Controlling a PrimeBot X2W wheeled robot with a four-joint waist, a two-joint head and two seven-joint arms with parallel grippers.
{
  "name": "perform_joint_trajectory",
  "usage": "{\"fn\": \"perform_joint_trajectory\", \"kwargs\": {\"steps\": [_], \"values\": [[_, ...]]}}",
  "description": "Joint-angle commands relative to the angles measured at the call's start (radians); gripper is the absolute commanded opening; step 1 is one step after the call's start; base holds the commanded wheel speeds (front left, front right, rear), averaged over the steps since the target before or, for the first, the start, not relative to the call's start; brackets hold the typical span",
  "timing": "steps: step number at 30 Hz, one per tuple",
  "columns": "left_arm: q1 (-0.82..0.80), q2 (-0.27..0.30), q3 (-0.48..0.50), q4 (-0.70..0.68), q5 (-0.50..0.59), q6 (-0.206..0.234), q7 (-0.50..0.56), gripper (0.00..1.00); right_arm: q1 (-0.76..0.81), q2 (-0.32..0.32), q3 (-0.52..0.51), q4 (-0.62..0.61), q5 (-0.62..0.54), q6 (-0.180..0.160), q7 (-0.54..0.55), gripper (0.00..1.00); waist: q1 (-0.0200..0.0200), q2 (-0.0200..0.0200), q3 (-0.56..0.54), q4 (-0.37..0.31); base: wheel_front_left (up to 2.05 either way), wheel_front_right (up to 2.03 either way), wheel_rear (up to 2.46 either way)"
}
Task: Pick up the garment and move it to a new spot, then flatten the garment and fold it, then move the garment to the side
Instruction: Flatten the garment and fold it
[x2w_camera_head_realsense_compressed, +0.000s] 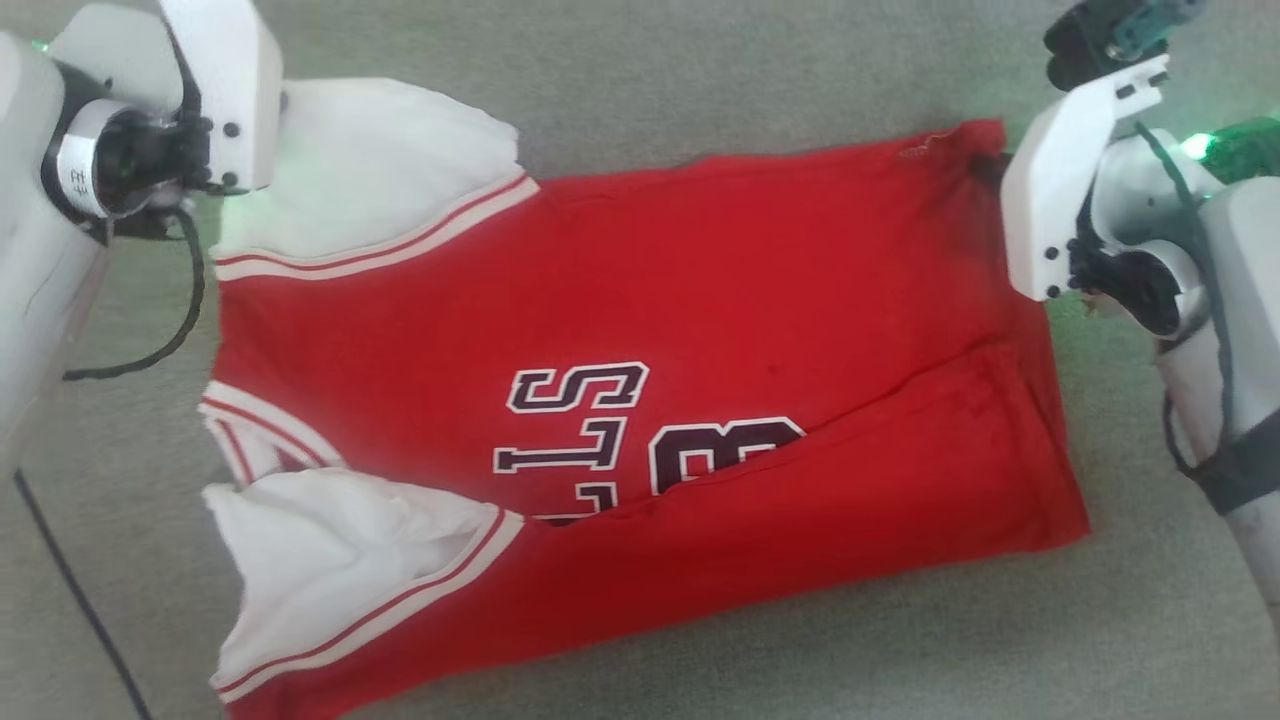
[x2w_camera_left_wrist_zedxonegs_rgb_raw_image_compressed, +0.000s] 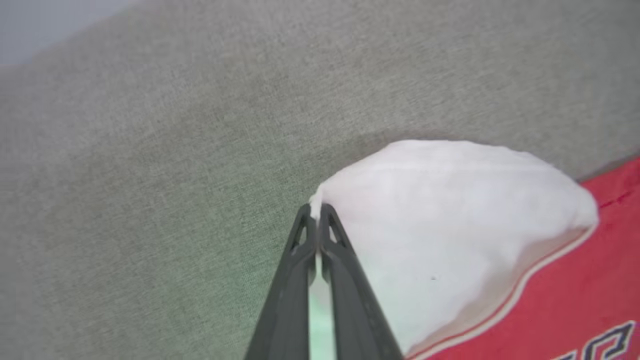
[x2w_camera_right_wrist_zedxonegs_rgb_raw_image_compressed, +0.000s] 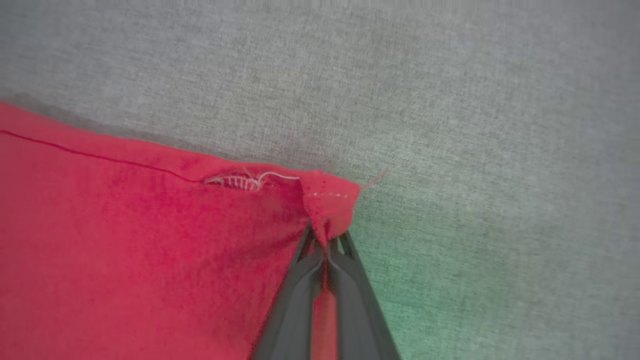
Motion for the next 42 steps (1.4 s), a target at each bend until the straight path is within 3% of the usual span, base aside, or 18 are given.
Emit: {"fn": "perform_joint_trajectory", "kwargs": {"steps": [1, 5, 14, 25, 31, 35, 42], "values": [[-0.008, 0.000, 0.001, 0.005, 0.004, -0.005, -0.005, 0.00, 0.009, -0.008, 0.000, -0.001, -0.003, -0.002, -0.010, 0.00, 0.0000, 0.0000, -0.022, 0.020, 0.00, 0.00, 0.00], [0.002, -0.013, 0.006, -0.008, -0.021, -0.005, 0.014, 0.00, 0.046, -0.052, 0.011, -0.028, 0.007, -0.002, -0.023, 0.00, 0.0000, 0.0000, -0.062, 0.053, 0.00, 0.00, 0.00], [0.078, 0.031, -0.033, -0.170, -0.028, 0.063, 0.127, 0.00, 0.170, -0.136, -0.019, -0.154, 0.032, -0.002, 0.050, 0.00, 0.0000, 0.0000, -0.154, 0.114, 0.00, 0.00, 0.00], [0.311, 0.147, -0.051, -0.555, -0.080, 0.236, 0.230, 0.00, 0.422, -0.217, -0.087, -0.386, 0.081, -0.002, 0.215, 0.00, 0.0000, 0.0000, -0.226, 0.154, 0.00, 0.00, 0.00], [0.444, 0.176, -0.062, -0.650, -0.119, 0.291, 0.220, 0.00, 0.542, -0.224, -0.135, -0.455, 0.092, -0.002, 0.264, 0.00, 0.0000, 0.0000, -0.246, 0.162, 0.00, 0.00, 0.00], [0.528, 0.178, -0.065, -0.651, -0.143, 0.303, 0.189, 0.00, 0.607, -0.209, -0.160, -0.456, 0.063, -0.002, 0.286, 0.00, 0.0000, 0.0000, -0.257, 0.162, 0.00, 0.00, 0.00], [0.601, 0.139, -0.060, -0.556, -0.184, 0.267, 0.118, 0.00, 0.627, -0.140, -0.169, -0.403, 0.019, -0.002, 0.273, 0.00, 0.0000, 0.0000, -0.280, 0.153, 0.00, 0.00, 0.00]]}}
